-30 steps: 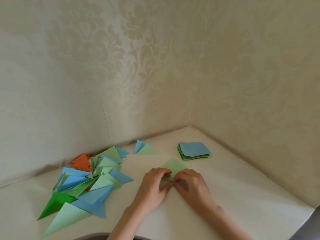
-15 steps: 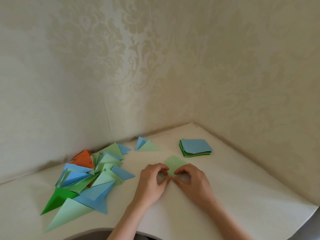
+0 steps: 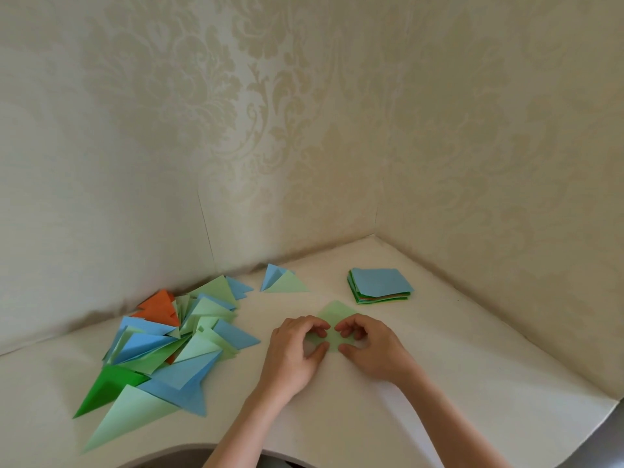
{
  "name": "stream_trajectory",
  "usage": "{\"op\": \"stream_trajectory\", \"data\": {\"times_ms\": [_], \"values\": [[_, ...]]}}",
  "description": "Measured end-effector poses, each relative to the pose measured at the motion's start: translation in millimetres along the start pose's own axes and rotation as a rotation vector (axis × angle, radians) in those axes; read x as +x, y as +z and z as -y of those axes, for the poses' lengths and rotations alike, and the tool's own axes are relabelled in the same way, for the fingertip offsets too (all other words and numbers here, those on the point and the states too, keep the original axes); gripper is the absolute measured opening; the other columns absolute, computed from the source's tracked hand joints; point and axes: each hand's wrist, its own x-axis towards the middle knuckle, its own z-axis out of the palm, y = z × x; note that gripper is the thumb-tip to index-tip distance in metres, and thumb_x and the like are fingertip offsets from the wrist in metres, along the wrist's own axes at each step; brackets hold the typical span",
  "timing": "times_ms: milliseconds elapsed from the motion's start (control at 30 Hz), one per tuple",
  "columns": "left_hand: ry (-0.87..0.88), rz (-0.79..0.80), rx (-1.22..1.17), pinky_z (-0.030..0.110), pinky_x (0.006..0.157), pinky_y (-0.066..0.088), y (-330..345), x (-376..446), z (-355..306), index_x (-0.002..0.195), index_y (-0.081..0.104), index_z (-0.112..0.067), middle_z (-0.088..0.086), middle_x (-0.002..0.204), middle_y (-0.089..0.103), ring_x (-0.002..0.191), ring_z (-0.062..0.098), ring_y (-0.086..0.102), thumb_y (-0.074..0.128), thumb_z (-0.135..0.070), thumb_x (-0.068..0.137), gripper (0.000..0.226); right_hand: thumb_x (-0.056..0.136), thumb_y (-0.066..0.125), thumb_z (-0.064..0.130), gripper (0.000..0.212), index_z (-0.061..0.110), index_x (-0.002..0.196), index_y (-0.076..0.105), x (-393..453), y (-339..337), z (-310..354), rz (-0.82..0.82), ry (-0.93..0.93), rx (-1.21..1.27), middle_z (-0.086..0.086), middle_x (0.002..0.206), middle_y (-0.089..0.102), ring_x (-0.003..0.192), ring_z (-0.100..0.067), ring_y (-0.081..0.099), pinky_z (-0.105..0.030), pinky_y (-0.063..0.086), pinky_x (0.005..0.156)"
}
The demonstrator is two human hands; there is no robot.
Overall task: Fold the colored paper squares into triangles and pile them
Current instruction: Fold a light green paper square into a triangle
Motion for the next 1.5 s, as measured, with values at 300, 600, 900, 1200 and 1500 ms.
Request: {"op": "stream_trajectory", "data": {"times_ms": [300, 600, 900, 1200, 1500], "values": [[-0.072, 0.031, -0.103, 0.007, 0.083, 0.038, -9, -3, -5, 0.097, 0.068, -0.031, -0.023, 0.094, 0.061, 0.096, -0.002, 0.054, 0.052, 0.005, 0.075, 0.045, 0.077, 0.055, 0.055, 0.025, 0.034, 0.083, 0.067, -16, 18, -8, -0.220, -0.156, -0.127, 0.022, 0.086, 0.059, 0.085, -0.005, 0.054, -0.029, 0.043, 0.080], [-0.050, -0.085, -0.095, 0.018, 0.081, 0.048, -4, -1, 2, 0.085, 0.070, -0.030, -0.021, 0.084, 0.064, 0.088, 0.003, 0.060, 0.072, 0.000, 0.078, 0.031, 0.084, 0.069, 0.020, 0.008, 0.025, 0.080, 0.065, -22, 11, -5, -0.275, -0.148, 0.092, 0.014, 0.079, 0.064, 0.077, -0.006, 0.058, -0.018, 0.045, 0.069], [-0.072, -0.070, -0.123, 0.011, 0.068, 0.043, -7, -3, -3, 0.086, 0.068, -0.031, -0.020, 0.078, 0.065, 0.071, 0.004, 0.059, 0.073, -0.007, 0.080, 0.025, 0.077, 0.066, 0.050, 0.023, 0.027, 0.080, 0.065, -21, 17, -9, -0.286, -0.255, -0.053, 0.021, 0.085, 0.057, 0.078, 0.001, 0.056, -0.025, 0.047, 0.074], [-0.058, -0.152, -0.016, 0.039, 0.078, 0.049, -3, -4, -6, 0.087, 0.068, -0.031, -0.018, 0.069, 0.055, 0.073, 0.005, 0.057, 0.083, -0.023, 0.071, 0.023, 0.080, 0.074, 0.033, 0.020, 0.020, 0.068, 0.065, -16, 21, -16, -0.366, -0.185, -0.063, 0.015, 0.092, 0.053, 0.090, 0.000, 0.052, -0.016, 0.041, 0.080], [-0.068, -0.132, 0.090, 0.030, 0.075, 0.038, 4, 3, -3, 0.095, 0.064, -0.029, -0.015, 0.070, 0.052, 0.075, 0.007, 0.051, 0.079, -0.034, 0.072, 0.028, 0.076, 0.075, 0.039, 0.025, 0.024, 0.071, 0.055, -13, 24, -12, -0.354, -0.114, -0.137, 0.010, 0.092, 0.046, 0.090, -0.011, 0.047, -0.014, 0.037, 0.078]]}}
